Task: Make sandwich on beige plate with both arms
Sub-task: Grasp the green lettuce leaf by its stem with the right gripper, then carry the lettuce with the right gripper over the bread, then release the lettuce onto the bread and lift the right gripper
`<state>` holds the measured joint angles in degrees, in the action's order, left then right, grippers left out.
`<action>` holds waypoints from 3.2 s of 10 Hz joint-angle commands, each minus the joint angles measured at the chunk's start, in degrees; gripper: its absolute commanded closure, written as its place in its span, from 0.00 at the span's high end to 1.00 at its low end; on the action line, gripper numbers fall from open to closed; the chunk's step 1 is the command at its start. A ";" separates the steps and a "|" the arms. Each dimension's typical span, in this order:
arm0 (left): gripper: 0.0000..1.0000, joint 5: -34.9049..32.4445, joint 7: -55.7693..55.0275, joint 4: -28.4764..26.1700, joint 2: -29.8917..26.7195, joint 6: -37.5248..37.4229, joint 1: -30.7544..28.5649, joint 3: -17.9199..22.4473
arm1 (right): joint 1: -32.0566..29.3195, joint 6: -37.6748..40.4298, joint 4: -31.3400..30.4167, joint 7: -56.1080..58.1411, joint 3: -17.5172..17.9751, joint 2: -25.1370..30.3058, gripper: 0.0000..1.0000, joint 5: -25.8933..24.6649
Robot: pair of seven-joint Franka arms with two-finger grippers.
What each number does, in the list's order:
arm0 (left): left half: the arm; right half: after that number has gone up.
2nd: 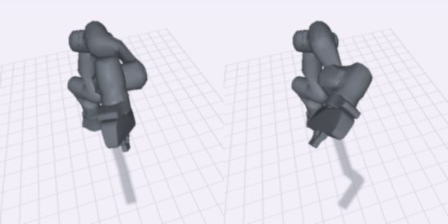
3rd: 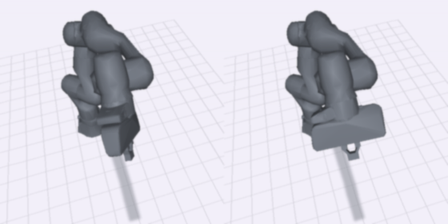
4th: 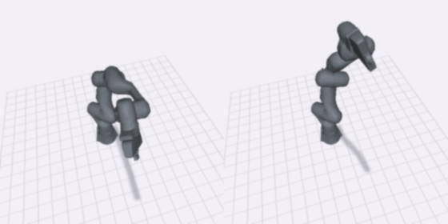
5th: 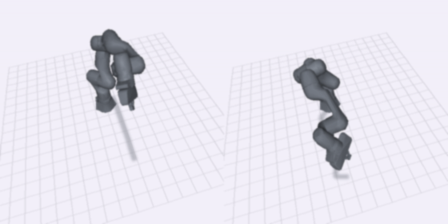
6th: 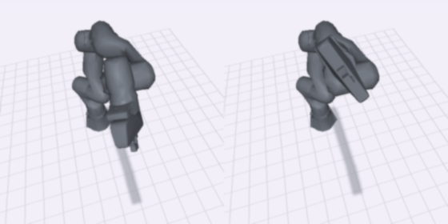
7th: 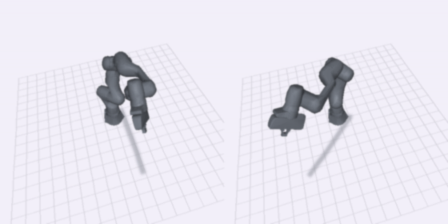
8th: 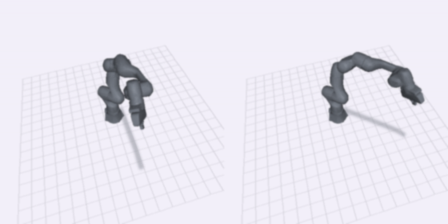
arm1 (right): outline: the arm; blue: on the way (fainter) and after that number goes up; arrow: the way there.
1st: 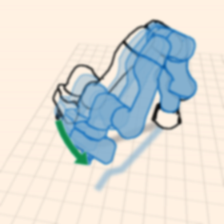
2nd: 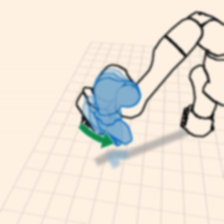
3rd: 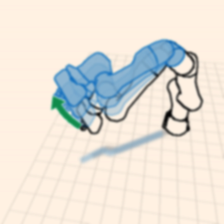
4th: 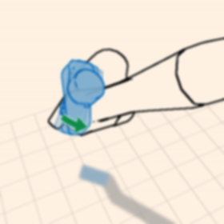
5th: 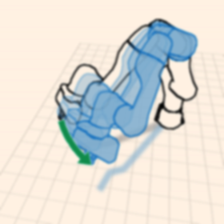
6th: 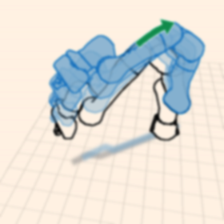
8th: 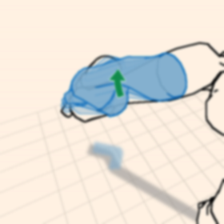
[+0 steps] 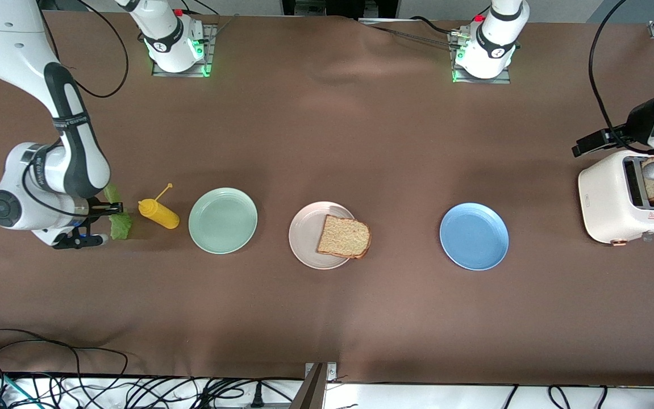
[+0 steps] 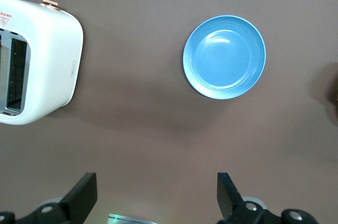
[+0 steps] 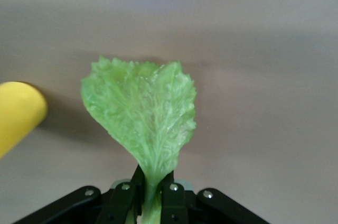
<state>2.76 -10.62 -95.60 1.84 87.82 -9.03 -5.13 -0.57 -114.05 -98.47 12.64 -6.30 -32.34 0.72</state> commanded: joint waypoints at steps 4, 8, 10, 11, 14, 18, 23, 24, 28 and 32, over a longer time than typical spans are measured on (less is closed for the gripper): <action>1.00 -1.44 -0.63 2.17 -0.35 -2.91 -0.02 -0.94 | 3.19 26.65 21.45 -1.82 0.76 2.28 0.00 0.07; 1.00 -1.44 -0.54 2.17 -0.26 -3.44 -0.11 -0.32 | 13.55 28.18 25.17 -19.35 6.73 3.17 0.00 0.16; 1.00 -1.35 -0.54 2.26 -0.35 -3.44 -0.11 -0.41 | 16.03 23.55 25.17 -33.84 12.42 2.47 0.00 1.90; 1.00 -1.35 -0.46 2.26 -0.44 -3.36 -0.11 -0.50 | 16.38 19.69 25.08 -38.96 14.89 0.72 0.00 4.26; 1.00 -1.44 -0.46 2.18 -0.44 -3.18 -0.11 -0.94 | 22.06 -0.13 24.99 -52.06 18.78 -6.30 0.00 10.35; 1.00 -1.44 -0.28 2.17 -0.35 -3.18 -0.20 -0.32 | 28.69 -23.83 24.38 -63.09 18.78 -16.59 0.12 10.61; 1.00 -1.44 -0.11 2.17 -0.35 -3.18 -0.11 -0.41 | 29.40 -24.29 24.82 -63.00 18.61 -17.84 1.00 9.82; 1.00 -1.44 -0.11 2.17 -0.35 -3.18 -0.11 -0.41 | 29.22 -24.29 24.99 -62.83 18.61 -17.58 1.00 9.91; 1.00 -1.44 -0.11 2.17 -0.35 -3.18 -0.11 -0.76 | 28.78 -12.22 23.85 -58.99 13.97 -10.48 1.00 6.07; 1.00 -1.53 -0.11 2.26 -0.35 -3.18 -0.02 -0.85 | 28.69 8.53 23.76 -32.67 2.30 -2.22 1.00 2.18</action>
<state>2.76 -10.76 -94.08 1.68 85.46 -8.99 -5.56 28.00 -111.12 -73.35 -28.82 -0.25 -37.97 3.58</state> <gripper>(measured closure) 0.000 0.000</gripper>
